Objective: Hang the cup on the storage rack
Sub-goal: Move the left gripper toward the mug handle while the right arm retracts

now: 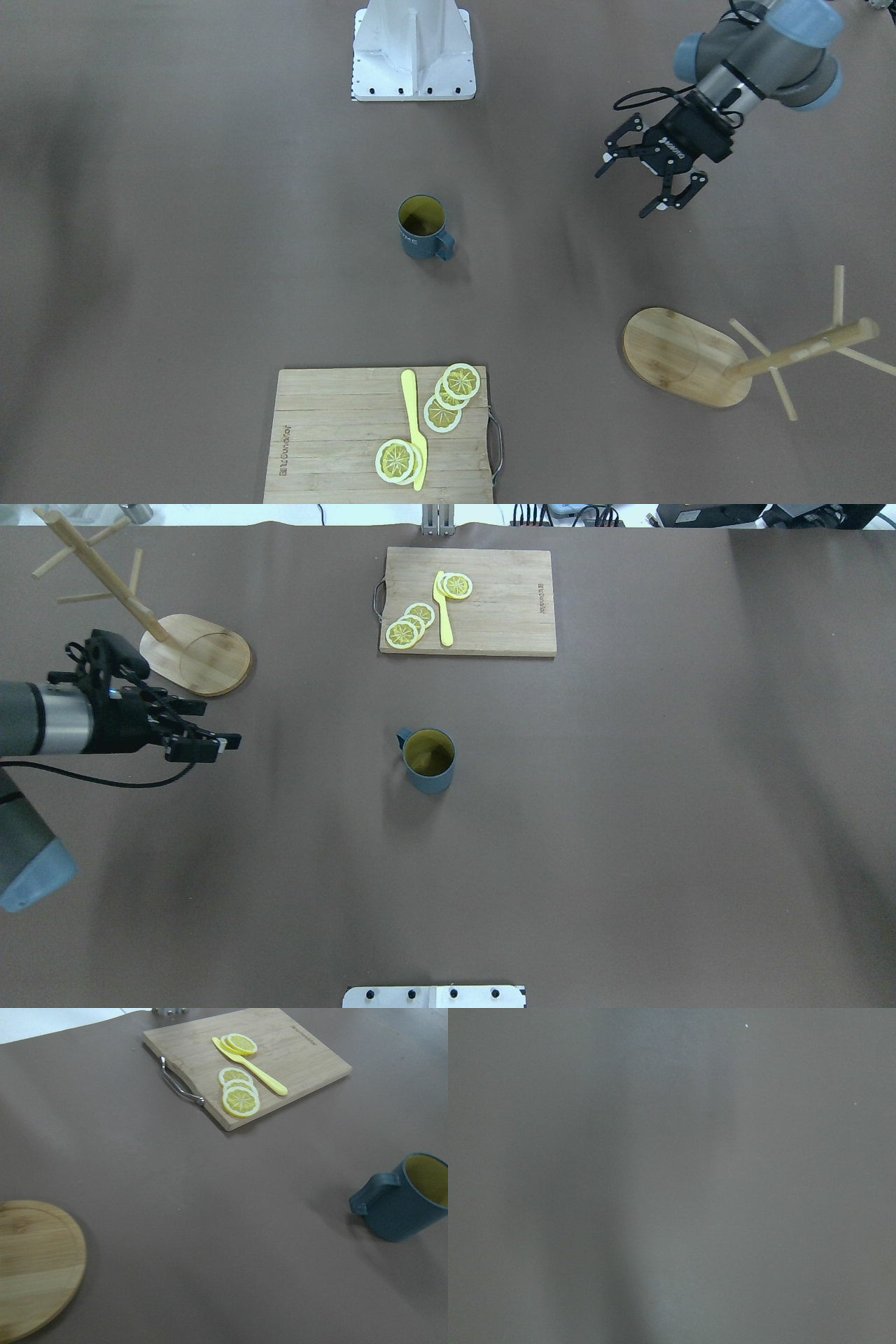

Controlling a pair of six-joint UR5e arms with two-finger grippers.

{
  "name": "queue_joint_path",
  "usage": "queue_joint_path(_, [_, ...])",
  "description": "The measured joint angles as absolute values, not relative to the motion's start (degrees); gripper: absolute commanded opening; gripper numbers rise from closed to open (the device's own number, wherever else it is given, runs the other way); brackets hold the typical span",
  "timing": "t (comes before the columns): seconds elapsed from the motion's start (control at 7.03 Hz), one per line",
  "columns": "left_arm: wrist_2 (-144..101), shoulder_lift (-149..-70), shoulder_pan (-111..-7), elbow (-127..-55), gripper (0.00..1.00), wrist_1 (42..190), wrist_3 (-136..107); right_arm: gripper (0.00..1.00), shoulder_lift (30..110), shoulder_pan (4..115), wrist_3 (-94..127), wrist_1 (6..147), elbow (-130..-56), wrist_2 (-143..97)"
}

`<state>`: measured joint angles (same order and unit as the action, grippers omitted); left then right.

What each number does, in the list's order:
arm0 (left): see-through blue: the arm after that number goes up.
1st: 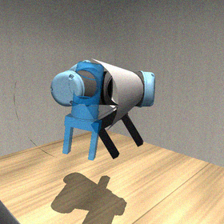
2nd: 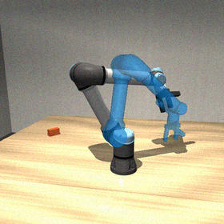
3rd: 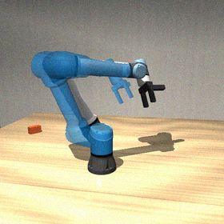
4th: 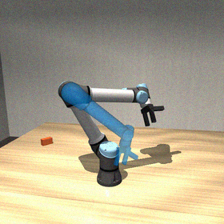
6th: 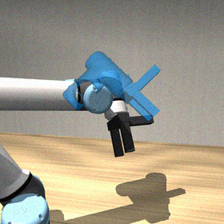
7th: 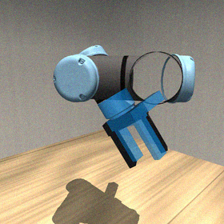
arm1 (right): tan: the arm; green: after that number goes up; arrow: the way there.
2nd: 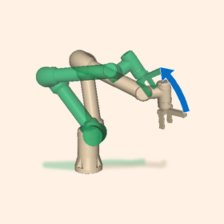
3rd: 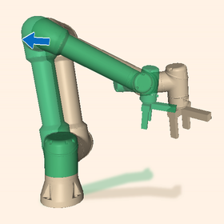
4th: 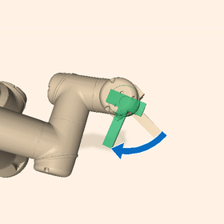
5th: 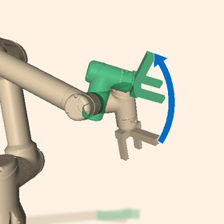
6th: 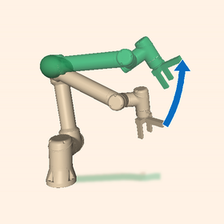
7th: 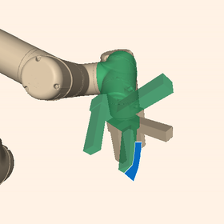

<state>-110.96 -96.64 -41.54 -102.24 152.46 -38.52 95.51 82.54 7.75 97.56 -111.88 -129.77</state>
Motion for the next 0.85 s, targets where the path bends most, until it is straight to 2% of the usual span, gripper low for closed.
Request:
queue_joint_path(0.14, [-107.2, -100.1, -38.0, -99.9, 0.89, 152.5, -38.9, 1.00, 97.6, 85.3, 3.0, 97.6, -111.1, -129.9])
queue_joint_path(0.85, [-100.0, -113.5, -31.4, -85.2, 0.88, 152.7, -38.3, 1.00, 101.4, 89.8, -2.8, 97.6, -109.7, -129.7])
